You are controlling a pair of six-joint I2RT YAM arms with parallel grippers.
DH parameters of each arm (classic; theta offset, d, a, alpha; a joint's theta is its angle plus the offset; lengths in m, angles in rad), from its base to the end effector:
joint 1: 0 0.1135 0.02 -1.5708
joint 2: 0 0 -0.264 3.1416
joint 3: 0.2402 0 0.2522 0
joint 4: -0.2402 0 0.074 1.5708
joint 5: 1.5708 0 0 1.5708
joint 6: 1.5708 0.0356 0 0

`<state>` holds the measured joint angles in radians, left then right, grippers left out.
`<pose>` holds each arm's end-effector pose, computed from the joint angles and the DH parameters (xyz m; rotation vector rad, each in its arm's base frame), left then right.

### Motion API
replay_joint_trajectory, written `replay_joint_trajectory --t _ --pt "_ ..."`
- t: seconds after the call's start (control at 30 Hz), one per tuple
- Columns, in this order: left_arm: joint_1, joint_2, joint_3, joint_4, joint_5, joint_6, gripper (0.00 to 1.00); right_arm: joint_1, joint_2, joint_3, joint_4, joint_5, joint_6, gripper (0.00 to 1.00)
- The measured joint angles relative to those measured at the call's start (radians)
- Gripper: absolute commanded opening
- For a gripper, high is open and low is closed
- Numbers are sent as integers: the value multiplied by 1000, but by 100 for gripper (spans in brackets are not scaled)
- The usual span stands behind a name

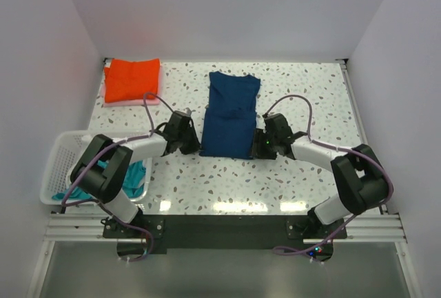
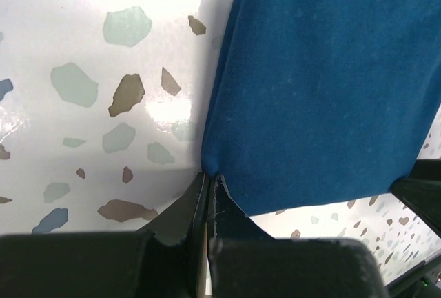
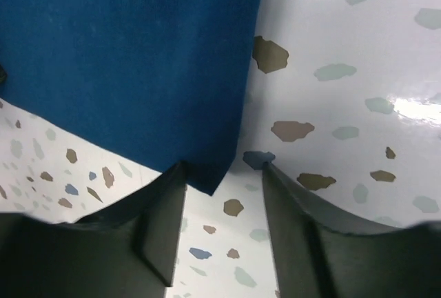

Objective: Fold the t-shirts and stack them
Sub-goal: Fold the tshirt

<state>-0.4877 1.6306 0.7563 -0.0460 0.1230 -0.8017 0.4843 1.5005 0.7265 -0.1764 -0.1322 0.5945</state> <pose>0.2675 -0.1469 0.1406 -0.3553 2.5922 -0.6589 0.2475 0.1355 0.1596 0.0886 2.6146 0.5792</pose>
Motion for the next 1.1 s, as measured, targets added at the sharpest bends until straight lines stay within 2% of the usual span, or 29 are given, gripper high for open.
replay_joint_trajectory --t 0.1,0.23,0.33,0.43,0.57,0.87,1.1 --pt "0 -6 -8 2 -2 -3 0 0 29 5 25 -12 -2 43" --pt "0 -10 -15 10 -2 -8 0 -1 49 9 55 -44 0 40" --pt "-1 -14 -22 15 -1 -11 0 0 51 -1 71 -64 6 30" --pt "-8 -27 -38 21 -3 -18 0 2 51 -22 89 -82 18 13" --pt "-27 -52 -69 32 -9 -24 0 5 42 -51 111 -101 39 1" --pt "-129 -212 -212 16 -66 -70 0 37 -86 -179 102 -156 61 0" --pt "-243 -445 -362 -86 -81 -165 0 91 -307 -280 -34 -179 82 0"
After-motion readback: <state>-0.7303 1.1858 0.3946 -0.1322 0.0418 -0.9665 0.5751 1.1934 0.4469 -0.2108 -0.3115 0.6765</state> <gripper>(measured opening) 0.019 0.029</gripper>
